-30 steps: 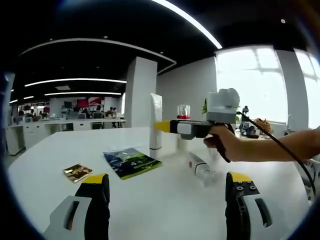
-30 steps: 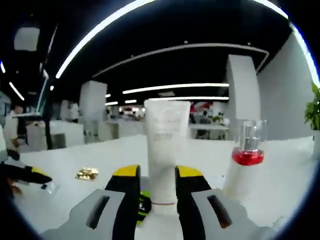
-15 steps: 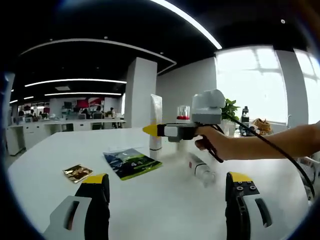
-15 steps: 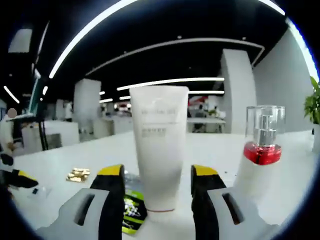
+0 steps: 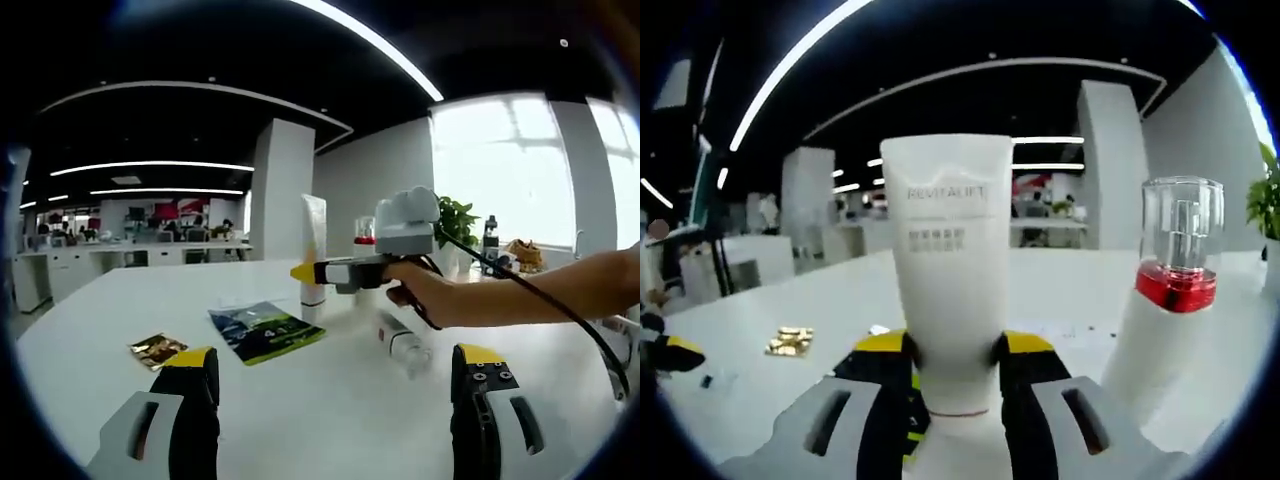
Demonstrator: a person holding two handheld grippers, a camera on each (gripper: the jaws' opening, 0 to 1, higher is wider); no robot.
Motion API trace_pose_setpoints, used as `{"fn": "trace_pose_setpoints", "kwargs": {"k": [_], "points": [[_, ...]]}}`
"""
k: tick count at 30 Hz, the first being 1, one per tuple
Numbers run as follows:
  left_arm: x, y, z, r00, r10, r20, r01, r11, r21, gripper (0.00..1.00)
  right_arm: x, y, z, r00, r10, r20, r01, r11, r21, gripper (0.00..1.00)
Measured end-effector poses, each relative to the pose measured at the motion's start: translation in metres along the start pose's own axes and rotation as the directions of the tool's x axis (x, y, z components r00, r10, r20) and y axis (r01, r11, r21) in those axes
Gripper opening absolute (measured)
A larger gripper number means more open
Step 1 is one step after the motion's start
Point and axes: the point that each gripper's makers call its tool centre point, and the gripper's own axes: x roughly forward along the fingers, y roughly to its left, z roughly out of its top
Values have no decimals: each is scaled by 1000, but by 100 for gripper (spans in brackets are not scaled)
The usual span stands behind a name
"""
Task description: Arrange the skincare products in the storage area until every visible bottle or jar stands upright without overlapping.
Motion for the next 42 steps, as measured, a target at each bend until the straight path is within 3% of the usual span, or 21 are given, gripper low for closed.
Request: {"fn": "trace_pose_setpoints", "kwargs": {"k": [6, 17, 30, 35, 42], "points": [[0, -2, 0, 1000, -4, 3, 4, 1000, -2, 99, -11, -11, -2, 996, -81, 25, 80, 997, 3, 33], [1, -2, -3, 1000, 0, -5, 0, 1000, -3, 99, -22, -27, -4, 985, -169, 26, 169, 986, 1, 33], [0, -5, -3, 1000, 0, -8, 0, 1000, -7, 99, -30, -39, -3, 951, -307, 41, 306, 952, 17, 33], [0, -3, -2, 1000, 0, -7, 0, 1000, -6, 99, -30, -40, -3, 945, -324, 45, 323, 946, 26, 33], [0, -4, -2, 1000, -2, -5, 2, 1000, -8, 99, -32, -40, -2, 951, -305, 55, 306, 952, -2, 34]]}}
